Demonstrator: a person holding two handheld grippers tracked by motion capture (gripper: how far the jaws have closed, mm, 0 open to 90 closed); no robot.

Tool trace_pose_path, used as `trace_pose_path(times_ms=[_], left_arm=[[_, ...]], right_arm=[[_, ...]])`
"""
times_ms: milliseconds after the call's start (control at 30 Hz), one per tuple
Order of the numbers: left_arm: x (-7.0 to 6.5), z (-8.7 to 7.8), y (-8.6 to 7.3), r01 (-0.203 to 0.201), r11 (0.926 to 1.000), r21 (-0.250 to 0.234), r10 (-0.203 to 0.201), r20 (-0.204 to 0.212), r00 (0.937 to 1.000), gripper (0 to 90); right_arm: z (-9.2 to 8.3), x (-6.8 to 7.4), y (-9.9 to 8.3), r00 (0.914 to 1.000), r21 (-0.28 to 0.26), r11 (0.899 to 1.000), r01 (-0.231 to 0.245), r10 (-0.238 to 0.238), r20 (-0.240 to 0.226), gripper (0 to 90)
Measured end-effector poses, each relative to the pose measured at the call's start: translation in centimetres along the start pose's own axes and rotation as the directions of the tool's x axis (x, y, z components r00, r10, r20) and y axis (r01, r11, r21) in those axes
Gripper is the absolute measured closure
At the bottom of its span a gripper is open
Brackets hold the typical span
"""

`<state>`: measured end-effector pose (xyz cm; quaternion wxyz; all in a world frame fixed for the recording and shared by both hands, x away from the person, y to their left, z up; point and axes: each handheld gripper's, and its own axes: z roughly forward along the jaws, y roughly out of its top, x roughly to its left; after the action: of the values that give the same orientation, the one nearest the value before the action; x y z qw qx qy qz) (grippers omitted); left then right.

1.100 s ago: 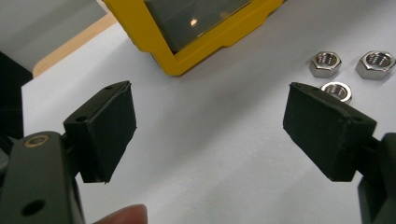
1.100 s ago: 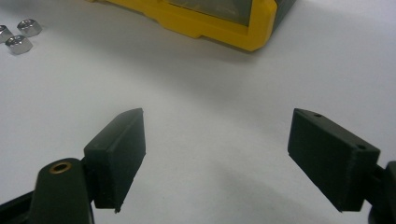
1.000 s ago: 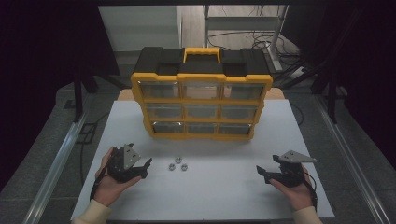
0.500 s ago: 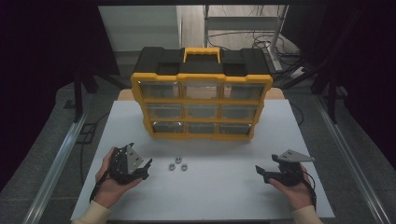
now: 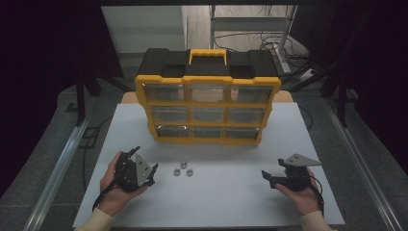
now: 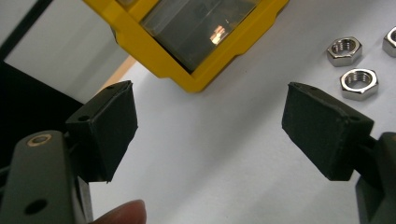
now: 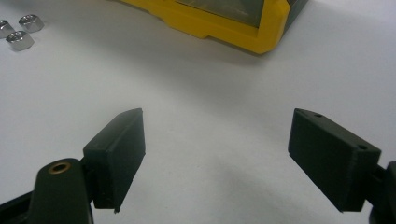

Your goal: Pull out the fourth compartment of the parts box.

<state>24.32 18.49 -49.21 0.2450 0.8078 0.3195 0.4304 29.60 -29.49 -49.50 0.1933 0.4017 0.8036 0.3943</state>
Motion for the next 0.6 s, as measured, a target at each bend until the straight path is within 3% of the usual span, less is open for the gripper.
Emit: trace_pose_path(times_ms=[233,467,600], left_arm=[[-0.3,0.1,0.4,-0.048,0.9988,-0.009,0.048,-0.021,0.9986,19.1],[-0.5,0.4,1.3,-0.112,0.9932,-0.031,0.111,-0.044,0.9929,19.1],[-0.4,0.6,1.8,-0.127,0.9912,-0.037,0.125,-0.05,0.9909,19.1]], right_arm=[[0.0,-0.1,0.0,1.0,-0.001,1.0,0.0,0.0,-0.001,19.2],[0.2,0.0,0.1,1.0,-0.001,1.0,0.005,-0.005,-0.006,19.0],[0.2,0.0,0.1,1.0,0.001,1.0,0.003,-0.003,-0.008,19.0]])
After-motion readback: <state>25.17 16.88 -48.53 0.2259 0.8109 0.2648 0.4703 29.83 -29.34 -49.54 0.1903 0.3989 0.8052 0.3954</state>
